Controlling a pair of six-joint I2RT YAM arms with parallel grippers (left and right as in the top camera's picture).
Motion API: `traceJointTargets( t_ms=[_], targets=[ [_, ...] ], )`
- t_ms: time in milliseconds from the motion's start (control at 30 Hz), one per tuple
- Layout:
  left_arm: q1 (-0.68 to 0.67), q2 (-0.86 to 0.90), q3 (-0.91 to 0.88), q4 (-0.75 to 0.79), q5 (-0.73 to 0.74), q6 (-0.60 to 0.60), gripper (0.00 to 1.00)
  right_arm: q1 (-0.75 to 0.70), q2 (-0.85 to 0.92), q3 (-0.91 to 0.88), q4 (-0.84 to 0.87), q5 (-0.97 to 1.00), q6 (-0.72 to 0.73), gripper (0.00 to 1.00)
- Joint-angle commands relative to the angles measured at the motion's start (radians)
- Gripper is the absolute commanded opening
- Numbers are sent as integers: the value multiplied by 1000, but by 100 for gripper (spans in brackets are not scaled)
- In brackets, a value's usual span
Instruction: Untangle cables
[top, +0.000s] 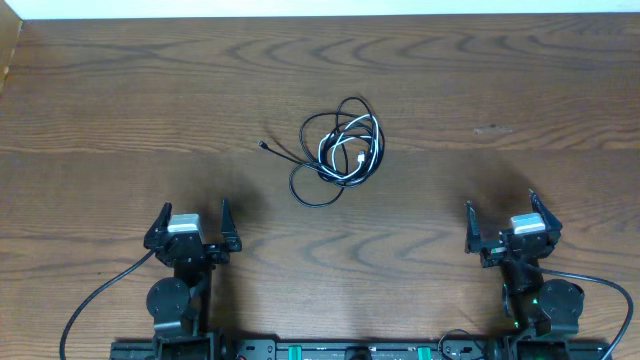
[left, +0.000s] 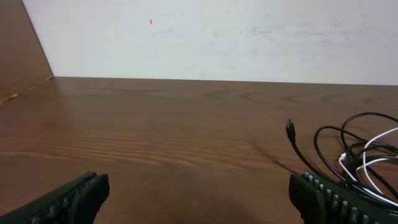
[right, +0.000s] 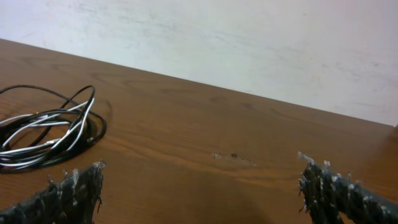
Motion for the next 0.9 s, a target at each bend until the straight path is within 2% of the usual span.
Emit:
traceJointTargets(
  t_ms=[0,867],
  targets=[
    [-1,-2,-13,-40,10,0,98,1,-6,-2,-3,3,8,99],
    [-1,-2,-13,-40,10,0,98,1,-6,-2,18,-1,8,99]
  ],
)
